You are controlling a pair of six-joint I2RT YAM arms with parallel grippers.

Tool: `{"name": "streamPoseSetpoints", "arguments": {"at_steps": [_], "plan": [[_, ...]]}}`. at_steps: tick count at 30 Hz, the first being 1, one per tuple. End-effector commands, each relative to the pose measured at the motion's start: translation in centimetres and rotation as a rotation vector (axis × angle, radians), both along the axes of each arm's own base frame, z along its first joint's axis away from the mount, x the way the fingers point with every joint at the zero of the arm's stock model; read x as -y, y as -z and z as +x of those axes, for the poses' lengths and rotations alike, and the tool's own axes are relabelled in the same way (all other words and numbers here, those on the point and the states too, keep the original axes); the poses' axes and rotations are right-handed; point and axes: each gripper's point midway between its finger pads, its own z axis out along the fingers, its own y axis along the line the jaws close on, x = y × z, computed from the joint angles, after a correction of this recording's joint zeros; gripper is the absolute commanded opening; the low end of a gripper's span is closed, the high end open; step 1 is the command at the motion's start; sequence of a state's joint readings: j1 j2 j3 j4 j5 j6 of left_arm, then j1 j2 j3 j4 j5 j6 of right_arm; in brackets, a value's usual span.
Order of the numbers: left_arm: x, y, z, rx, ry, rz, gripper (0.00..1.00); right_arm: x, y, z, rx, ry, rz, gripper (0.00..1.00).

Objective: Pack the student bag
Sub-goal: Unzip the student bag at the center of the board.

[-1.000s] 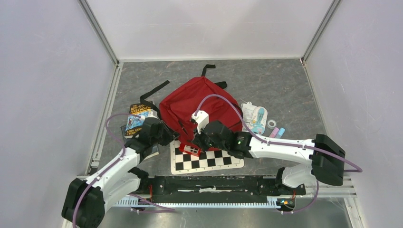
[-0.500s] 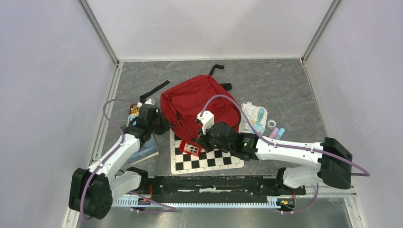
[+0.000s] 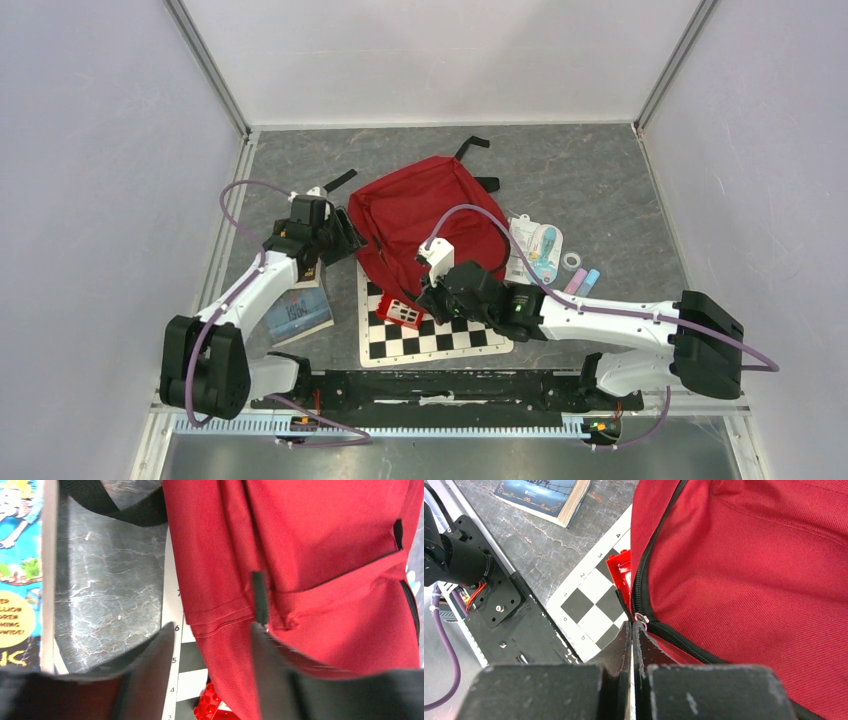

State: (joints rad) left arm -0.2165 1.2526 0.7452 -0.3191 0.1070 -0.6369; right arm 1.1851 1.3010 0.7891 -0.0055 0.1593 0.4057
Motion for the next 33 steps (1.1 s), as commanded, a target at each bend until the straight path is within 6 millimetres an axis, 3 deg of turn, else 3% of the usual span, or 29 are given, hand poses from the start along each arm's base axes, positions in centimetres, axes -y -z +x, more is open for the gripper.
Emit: {"name": "streamPoseSetpoints", "arguments": {"at_steps": [1, 8, 12, 18, 24, 26, 29, 32, 33], "plan": [[-1.2, -1.6, 0.0, 0.073, -0.012, 0.033, 0.73, -0.9, -1.0, -0.8, -0.008, -0.031, 0.059, 0.00], [2.1, -0.1, -5.9, 0.026, 0.035, -0.155, 0.87, -2.6, -0.9, -0.8, -0.005, -0.059, 0.091, 0.00], [4.3, -0.2, -8.0, 0.036, 0.037, -0.257, 0.90, -3.4, -0.3, -1.1, 0.003, -0.074, 0.073, 0.00], [6.5, -1.2, -9.1, 0.070, 0.027, -0.312, 0.95, -4.4, 0.1, -2.0, 0.004, -0.094, 0.063, 0.00], [7.2, 1.4, -9.7, 0.007, 0.024, -0.293, 0.94, -4.7, -0.3, -2.2, 0.015, -0.098, 0.068, 0.00], [7.4, 1.7, -9.7, 0.001, 0.032, -0.288, 0.84, -4.6, -0.2, -2.1, 0.020, -0.095, 0.063, 0.00], [7.6, 1.2, -9.4, 0.018, 0.039, -0.288, 0.54, -4.3, -0.3, -1.9, 0.035, -0.087, 0.049, 0.00], [7.4, 0.3, -8.9, 0.052, 0.046, -0.269, 0.11, -3.5, -0.3, -1.5, 0.059, -0.060, 0.021, 0.00], [7.3, -0.1, -8.8, 0.061, 0.051, -0.255, 0.05, -3.1, -0.4, -1.2, 0.068, -0.041, 0.010, 0.00]]}}
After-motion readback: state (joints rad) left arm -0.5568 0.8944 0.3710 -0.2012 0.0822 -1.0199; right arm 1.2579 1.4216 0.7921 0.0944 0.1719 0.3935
